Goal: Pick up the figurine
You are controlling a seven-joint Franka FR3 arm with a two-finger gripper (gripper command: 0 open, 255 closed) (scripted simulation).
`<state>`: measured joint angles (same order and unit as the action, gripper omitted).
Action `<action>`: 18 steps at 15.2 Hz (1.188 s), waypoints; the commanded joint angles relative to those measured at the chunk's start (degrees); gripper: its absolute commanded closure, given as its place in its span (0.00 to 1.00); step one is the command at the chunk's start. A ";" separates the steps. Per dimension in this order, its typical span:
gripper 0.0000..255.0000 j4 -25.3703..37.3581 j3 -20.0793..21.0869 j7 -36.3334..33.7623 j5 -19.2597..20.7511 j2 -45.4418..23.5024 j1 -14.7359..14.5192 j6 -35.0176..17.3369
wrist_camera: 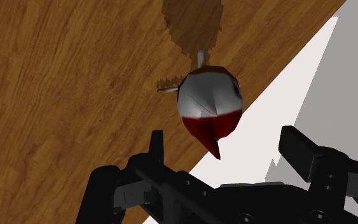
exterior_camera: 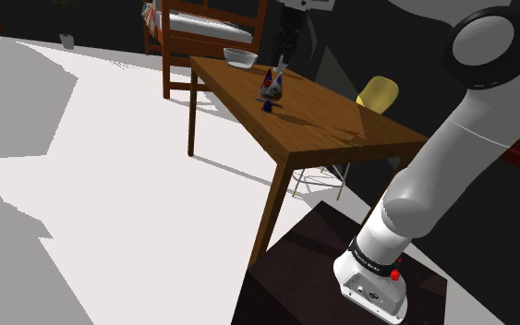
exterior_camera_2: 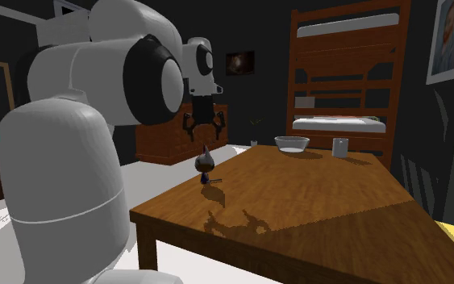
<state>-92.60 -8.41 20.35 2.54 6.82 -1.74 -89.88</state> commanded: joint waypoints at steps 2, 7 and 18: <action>0.00 0.49 -0.06 0.95 -0.14 -1.63 -0.07 -1.49; 0.00 -4.72 -0.02 0.71 0.04 -0.51 -0.08 -5.58; 1.00 -5.35 0.00 0.65 0.06 -0.36 -0.09 -6.07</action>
<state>-97.92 -8.39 21.01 2.58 6.46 -1.84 -95.96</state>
